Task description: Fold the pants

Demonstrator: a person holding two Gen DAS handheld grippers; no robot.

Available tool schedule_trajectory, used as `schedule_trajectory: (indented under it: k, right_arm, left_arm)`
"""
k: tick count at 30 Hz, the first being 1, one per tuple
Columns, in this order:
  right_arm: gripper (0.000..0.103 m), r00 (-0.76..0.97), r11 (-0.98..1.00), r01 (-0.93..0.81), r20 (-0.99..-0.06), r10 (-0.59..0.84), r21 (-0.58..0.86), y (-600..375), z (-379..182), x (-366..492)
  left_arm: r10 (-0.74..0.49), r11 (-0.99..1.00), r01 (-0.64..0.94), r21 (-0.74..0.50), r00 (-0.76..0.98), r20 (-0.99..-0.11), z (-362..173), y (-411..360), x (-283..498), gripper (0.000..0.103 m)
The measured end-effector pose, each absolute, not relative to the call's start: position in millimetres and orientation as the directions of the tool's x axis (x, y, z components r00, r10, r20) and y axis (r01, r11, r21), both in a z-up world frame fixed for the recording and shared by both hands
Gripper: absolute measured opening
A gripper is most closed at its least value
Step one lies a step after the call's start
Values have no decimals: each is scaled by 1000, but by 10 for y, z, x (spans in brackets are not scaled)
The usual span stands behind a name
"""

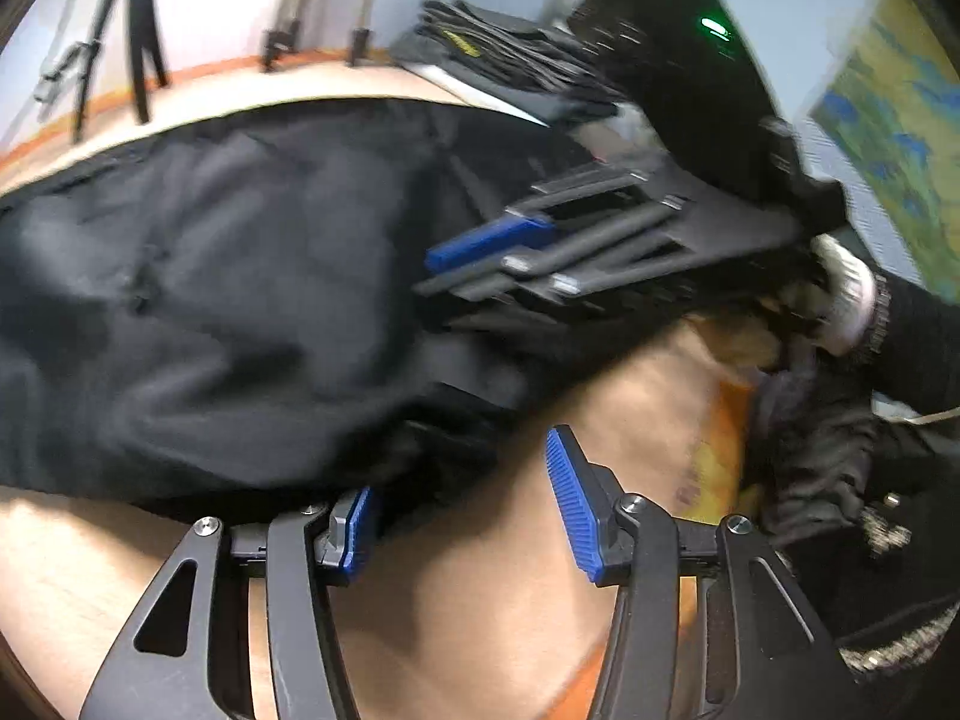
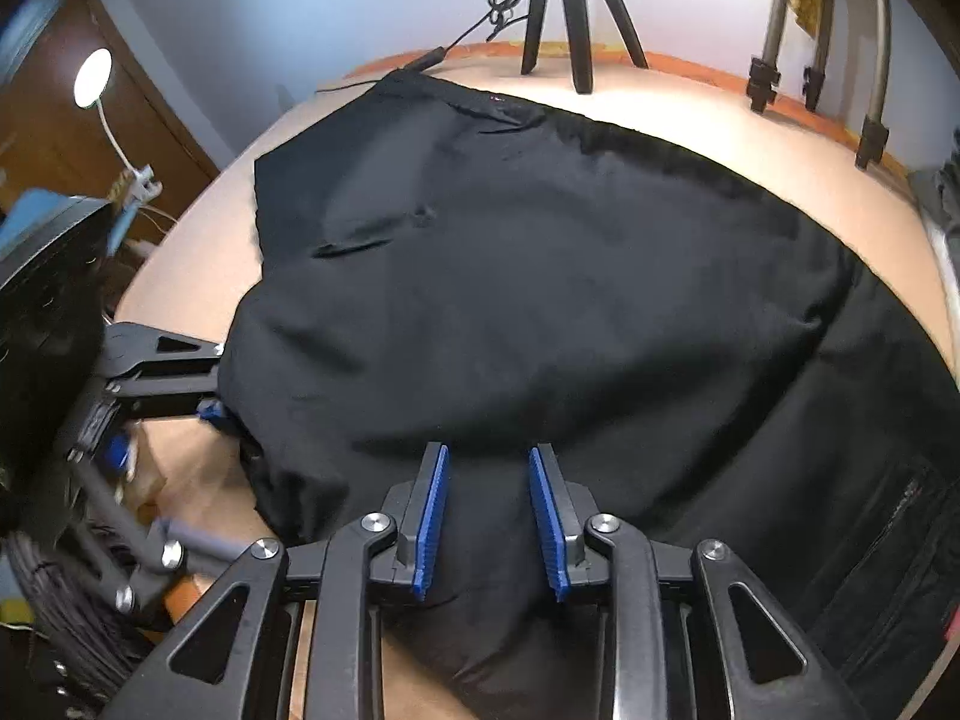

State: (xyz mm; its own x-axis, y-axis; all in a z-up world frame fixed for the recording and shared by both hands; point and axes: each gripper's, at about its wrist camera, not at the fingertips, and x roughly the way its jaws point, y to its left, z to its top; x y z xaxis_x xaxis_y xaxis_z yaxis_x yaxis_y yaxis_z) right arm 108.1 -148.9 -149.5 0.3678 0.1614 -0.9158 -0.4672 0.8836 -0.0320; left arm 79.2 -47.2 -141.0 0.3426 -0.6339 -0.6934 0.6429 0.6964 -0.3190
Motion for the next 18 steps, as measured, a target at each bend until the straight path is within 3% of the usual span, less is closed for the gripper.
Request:
schedule_trajectory:
  k: [2, 6, 15, 18]
  right_arm:
    - [29, 374, 887, -460, -914, 156, -36, -1497, -1499, 1083]
    - [29, 388, 886, -461, -910, 144, -57, -1473, -1517, 1068]
    - [30, 408, 873, -475, -907, 109, -108, -1393, -1530, 1013]
    - [30, 406, 837, -545, -890, 207, -54, -1242, -1452, 878]
  left_arm:
    - [-636, 693, 649, -313, 347, -689, -1398, -477, 746, 44]
    - [-619, 714, 635, -295, 376, -689, -1390, -409, 649, 16]
    - [-584, 719, 647, -254, 365, -725, -1472, -401, 508, 14]
    - [-583, 713, 660, -238, 368, -725, -1376, -343, 448, 14]
